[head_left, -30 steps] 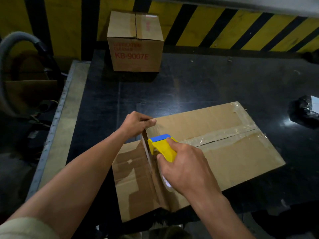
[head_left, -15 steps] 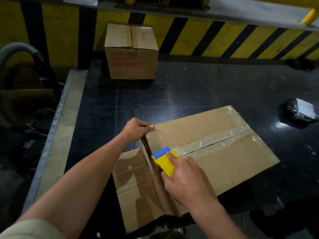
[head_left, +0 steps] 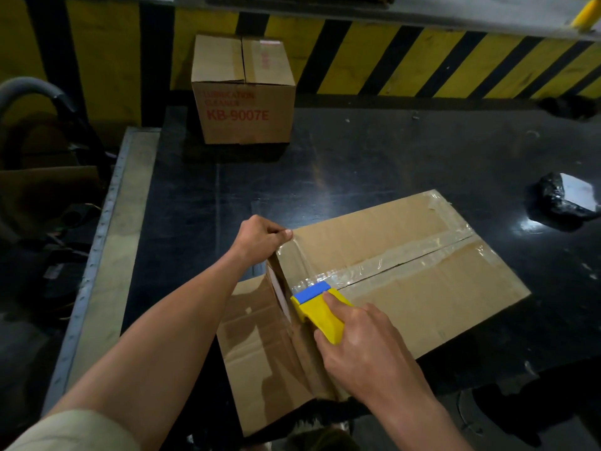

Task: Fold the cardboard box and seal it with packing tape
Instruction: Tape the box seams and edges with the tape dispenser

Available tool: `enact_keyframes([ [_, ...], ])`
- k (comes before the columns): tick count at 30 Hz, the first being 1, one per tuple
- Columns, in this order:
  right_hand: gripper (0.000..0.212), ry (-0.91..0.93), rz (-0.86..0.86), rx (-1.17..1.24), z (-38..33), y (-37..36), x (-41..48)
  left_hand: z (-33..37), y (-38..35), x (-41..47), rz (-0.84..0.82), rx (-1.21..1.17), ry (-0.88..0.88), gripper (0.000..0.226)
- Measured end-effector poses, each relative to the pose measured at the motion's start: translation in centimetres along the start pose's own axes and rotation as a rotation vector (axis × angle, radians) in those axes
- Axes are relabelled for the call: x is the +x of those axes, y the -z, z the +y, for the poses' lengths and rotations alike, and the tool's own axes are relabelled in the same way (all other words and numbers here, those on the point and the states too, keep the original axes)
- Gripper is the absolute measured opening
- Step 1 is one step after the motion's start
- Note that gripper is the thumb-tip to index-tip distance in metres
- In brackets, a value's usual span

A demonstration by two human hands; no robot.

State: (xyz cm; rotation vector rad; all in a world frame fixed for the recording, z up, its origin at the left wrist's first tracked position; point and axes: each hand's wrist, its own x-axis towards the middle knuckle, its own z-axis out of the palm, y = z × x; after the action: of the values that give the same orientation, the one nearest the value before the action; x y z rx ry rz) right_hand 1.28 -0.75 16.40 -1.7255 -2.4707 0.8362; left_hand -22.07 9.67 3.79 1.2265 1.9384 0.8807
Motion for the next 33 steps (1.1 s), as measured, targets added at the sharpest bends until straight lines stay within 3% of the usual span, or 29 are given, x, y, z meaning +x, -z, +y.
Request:
enact_keyframes([
  [8, 0.058, -0.019, 0.029, -0.058, 0.6, -1.2, -1.2, 0.7, -0.2, -0.7, 0.0, 0.14, -0.093, 0.026],
  [11, 0.054, -0.013, 0.035, -0.084, 0.8, -1.3, -0.8, 1.5, -1.3, -1.6, -0.035, 0.45, -0.181, 0.051],
  [15, 0.055, -0.01, 0.045, -0.059, 1.3, -1.6, -1.1, 1.2, -3.3, -3.1, -0.214, 0.698, -0.132, 0.088],
  [28, 0.06, -0.05, 0.053, -0.038, 3.7, -1.8, -5.1, 1.8, -3.3, -2.8, -0.209, 0.884, -0.135, 0.093],
  [30, 0.056, -0.051, 0.071, -0.074, 3.5, -2.0, -5.0, 2.2, -3.4, -3.3, -0.155, 0.927, -0.204, 0.091],
  [33, 0.053, -0.061, 0.088, -0.077, 3.6, -2.1, -4.8, 2.1, -4.3, -5.0, -0.13, 0.942, -0.451, 0.084],
])
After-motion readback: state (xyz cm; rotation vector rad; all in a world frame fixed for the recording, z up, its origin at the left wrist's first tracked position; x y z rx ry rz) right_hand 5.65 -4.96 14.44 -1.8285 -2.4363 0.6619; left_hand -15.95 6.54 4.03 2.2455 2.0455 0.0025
